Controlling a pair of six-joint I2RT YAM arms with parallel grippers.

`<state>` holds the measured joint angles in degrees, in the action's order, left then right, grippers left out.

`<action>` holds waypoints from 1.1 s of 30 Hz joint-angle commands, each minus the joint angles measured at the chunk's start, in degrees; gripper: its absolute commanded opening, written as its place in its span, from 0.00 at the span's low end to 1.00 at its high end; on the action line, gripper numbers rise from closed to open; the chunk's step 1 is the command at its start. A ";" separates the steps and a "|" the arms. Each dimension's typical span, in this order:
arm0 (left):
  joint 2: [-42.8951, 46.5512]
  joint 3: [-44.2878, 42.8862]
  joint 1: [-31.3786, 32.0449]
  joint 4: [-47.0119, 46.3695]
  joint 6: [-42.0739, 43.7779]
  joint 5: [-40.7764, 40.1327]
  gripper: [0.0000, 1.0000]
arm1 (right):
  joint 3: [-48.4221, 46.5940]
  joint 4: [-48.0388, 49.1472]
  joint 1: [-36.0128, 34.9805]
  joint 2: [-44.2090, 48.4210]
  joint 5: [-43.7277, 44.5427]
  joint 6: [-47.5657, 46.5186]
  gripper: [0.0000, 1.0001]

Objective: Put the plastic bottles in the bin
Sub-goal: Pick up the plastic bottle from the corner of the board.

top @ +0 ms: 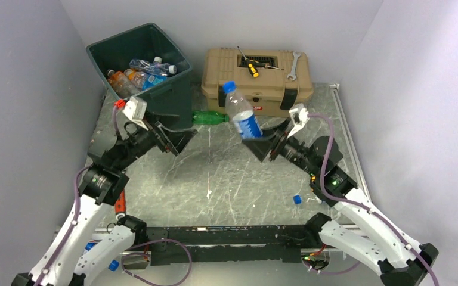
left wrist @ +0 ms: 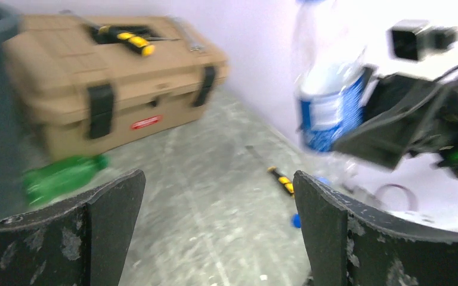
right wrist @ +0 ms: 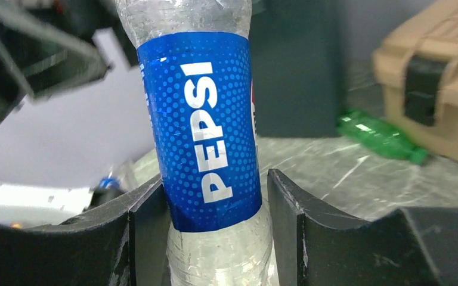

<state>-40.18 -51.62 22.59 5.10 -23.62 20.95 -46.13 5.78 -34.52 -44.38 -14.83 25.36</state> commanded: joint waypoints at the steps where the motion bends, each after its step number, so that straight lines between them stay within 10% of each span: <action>1: -4.90 -3.69 0.26 -15.29 -11.54 18.43 0.99 | 4.35 4.65 -6.82 2.97 -1.51 -4.84 0.38; 16: -17.70 -5.51 4.22 -30.09 -19.70 21.38 0.99 | 17.12 25.53 -13.77 2.36 2.00 -0.29 0.35; 25: -20.98 -8.32 8.68 -28.83 -17.06 20.37 0.77 | 18.63 29.78 -15.79 0.09 3.00 -0.78 0.35; 33: -19.34 -8.09 9.41 -28.26 -15.77 18.55 0.31 | 18.81 29.57 -16.83 -1.15 3.73 -1.77 0.35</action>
<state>-61.28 -57.58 31.68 -21.96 -41.12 40.62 -27.24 31.22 -50.48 -45.56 -10.96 24.56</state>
